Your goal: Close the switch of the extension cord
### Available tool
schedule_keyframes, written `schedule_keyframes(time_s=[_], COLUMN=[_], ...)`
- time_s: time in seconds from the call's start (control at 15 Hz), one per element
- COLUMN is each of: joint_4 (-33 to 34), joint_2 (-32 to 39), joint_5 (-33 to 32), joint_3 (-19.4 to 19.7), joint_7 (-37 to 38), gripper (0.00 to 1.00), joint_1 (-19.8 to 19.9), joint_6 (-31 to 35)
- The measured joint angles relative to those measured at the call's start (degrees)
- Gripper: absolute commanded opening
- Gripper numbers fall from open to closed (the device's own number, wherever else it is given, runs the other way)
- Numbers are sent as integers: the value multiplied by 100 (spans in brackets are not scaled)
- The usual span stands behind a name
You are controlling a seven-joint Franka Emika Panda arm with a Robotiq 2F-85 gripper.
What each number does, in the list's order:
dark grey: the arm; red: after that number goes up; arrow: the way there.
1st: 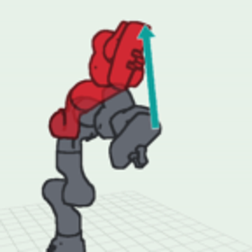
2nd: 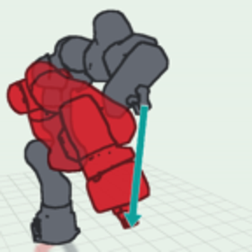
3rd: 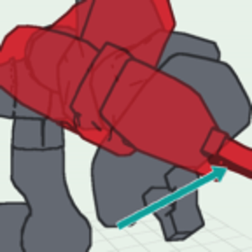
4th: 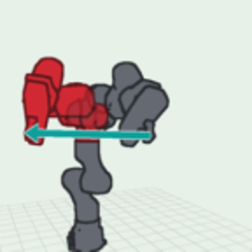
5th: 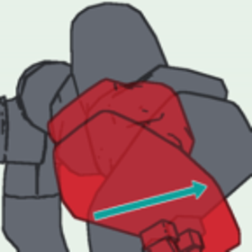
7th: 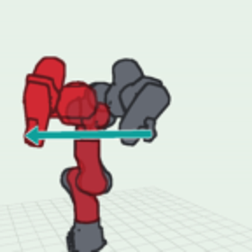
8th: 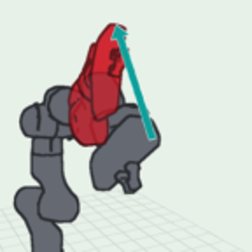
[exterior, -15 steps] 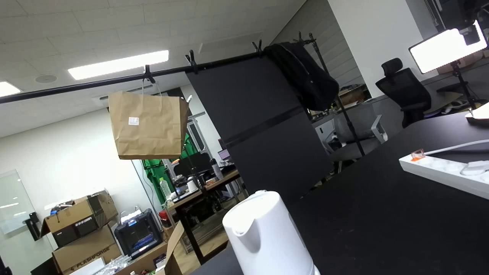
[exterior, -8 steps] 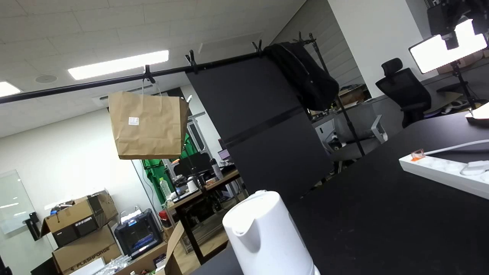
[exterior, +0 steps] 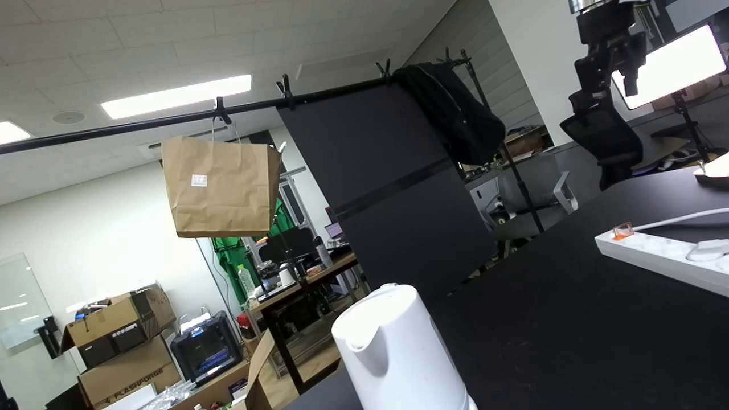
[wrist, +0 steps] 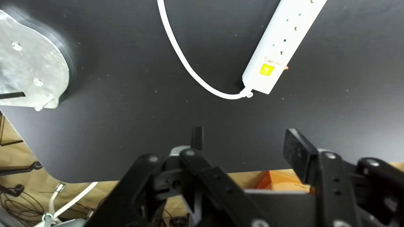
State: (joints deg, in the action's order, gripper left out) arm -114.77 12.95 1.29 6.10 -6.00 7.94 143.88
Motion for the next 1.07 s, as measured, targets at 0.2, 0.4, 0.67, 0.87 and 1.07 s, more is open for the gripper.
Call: schedule_keyframes(time_s=[0.2, 0.4, 0.67, 0.87, 1.07], joint_4=[537, 1031, 1605, 1982, 2279], joint_2=[486, 953, 1652, 2168, 2507], joint_5=[275, 419, 396, 367, 360], joint_3=[-123, -240, -262, -237, -163], joint_7=[-28, 1, 157, 236, 238], gripper=[19, 1, 0, 0, 0], joint_1=[3, -8, -135, -168, -102], joint_6=[51, 51, 13, -158, -509])
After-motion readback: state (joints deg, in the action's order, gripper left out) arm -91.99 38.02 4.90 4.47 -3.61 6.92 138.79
